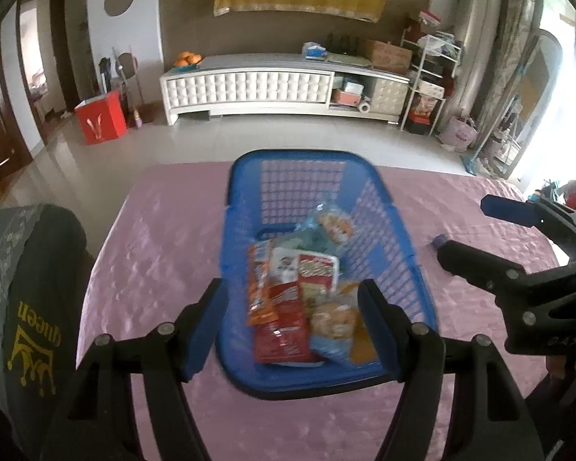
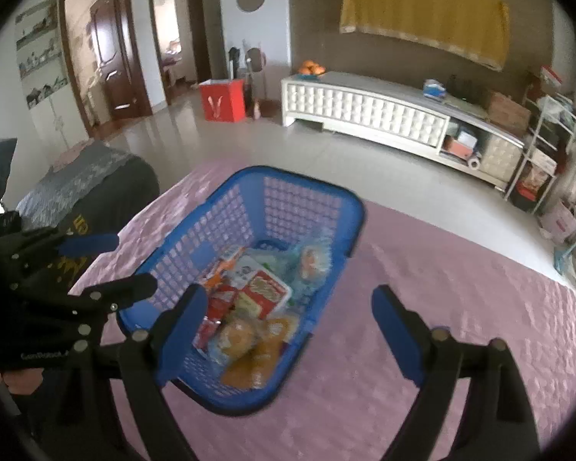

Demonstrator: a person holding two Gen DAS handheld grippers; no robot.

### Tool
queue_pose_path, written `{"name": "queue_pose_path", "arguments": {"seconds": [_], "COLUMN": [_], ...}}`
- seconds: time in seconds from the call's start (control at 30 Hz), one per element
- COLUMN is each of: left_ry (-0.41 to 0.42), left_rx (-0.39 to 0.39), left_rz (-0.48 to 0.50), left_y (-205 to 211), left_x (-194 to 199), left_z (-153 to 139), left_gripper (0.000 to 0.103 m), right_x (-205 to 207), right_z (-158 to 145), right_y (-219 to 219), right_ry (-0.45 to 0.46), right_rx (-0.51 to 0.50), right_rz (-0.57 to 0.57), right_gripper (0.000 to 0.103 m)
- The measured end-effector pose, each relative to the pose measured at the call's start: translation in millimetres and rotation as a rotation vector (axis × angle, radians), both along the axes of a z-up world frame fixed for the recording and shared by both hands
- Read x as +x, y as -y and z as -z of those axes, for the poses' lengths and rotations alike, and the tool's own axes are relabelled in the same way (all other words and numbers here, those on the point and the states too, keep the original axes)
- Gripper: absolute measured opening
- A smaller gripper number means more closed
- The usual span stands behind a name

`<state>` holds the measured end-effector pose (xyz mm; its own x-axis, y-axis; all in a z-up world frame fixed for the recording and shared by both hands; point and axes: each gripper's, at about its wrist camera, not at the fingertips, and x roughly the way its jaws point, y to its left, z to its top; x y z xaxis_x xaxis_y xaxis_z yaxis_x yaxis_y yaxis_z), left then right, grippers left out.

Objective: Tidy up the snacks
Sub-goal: 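Move the right tool over the blue gum box on the table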

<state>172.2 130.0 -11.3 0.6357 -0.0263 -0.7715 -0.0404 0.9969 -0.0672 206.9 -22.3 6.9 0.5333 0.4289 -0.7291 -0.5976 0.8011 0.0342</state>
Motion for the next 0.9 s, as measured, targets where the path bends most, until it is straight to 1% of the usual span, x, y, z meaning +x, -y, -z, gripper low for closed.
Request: {"name": "queue_pose_path", "arguments": {"seconds": [0.13,0.23,0.43,0.5,0.57,0.63,0.67,0.7,0.83,0.9], "left_ry": [0.010,0.023,0.043,0.034,0.025,0.017,0.013,0.012,-0.038,-0.066], "left_rx": [0.013,0.011,0.046,0.043,0.040,0.057,0.069,0.067,0.022,0.024], "left_rz": [0.018,0.064,0.076,0.080,0.089,0.092,0.089,0.089,0.070,0.043], "left_y": [21,39,58,61,64,67,67,69,62,58], "left_x": [5,10,19,24,30,35,39,40,53,60], "left_z": [-6,-10,-5,0,4,9,13,15,29,37], "left_gripper": [0.068,0.068,0.069,0.084,0.087,0.095,0.103,0.103,0.103,0.103], "right_x": [-1,0,4,6,11,16,21,25,40,46], "right_z": [-5,-9,-6,-3,3,10,13,17,36,47], "right_y": [20,35,63,69,75,85,89,92,98,97], "right_ry": [0.003,0.016,0.083,0.089,0.081,0.067,0.059,0.048,-0.012,-0.033], "right_rx": [0.014,0.021,-0.005,-0.007,-0.011,-0.011,-0.010,-0.012,-0.026,-0.045], "right_rz": [0.027,0.057,0.145,0.161,0.179,0.197,0.209,0.220,0.240,0.242], "right_gripper": [0.094,0.097,0.101,0.102,0.102,0.103,0.103,0.103,0.103,0.103]}}
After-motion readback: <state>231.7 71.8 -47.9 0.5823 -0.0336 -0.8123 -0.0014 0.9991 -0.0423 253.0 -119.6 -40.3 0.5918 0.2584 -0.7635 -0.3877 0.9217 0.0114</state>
